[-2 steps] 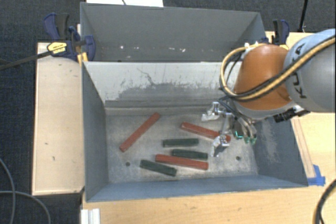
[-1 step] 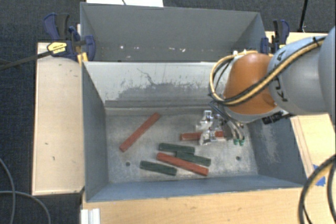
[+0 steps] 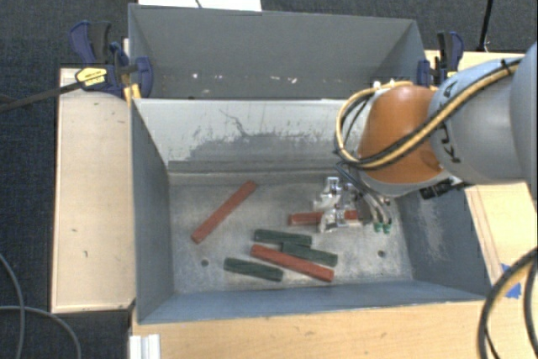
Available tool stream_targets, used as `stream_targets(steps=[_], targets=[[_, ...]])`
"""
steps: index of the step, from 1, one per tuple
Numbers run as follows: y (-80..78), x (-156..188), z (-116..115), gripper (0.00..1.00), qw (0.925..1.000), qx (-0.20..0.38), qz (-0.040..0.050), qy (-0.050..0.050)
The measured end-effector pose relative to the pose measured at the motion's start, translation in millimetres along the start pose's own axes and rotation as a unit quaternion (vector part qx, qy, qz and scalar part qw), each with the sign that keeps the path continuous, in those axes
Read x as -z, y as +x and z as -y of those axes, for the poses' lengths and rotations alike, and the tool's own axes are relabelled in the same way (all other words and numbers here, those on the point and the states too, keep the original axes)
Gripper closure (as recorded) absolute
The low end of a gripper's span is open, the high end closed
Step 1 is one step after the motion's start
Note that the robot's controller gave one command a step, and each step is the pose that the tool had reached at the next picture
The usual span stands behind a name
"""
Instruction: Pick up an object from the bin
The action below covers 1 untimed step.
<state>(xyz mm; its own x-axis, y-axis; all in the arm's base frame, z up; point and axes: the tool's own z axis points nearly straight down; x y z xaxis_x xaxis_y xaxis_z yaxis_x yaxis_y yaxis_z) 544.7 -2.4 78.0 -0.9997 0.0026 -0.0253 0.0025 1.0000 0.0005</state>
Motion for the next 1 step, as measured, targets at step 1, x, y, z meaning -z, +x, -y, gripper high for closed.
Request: stream_targets(steps=[1], targets=[[-2.0,130.3,-1.2,1.00,0.9998,0.018,-0.0113,0.000]])
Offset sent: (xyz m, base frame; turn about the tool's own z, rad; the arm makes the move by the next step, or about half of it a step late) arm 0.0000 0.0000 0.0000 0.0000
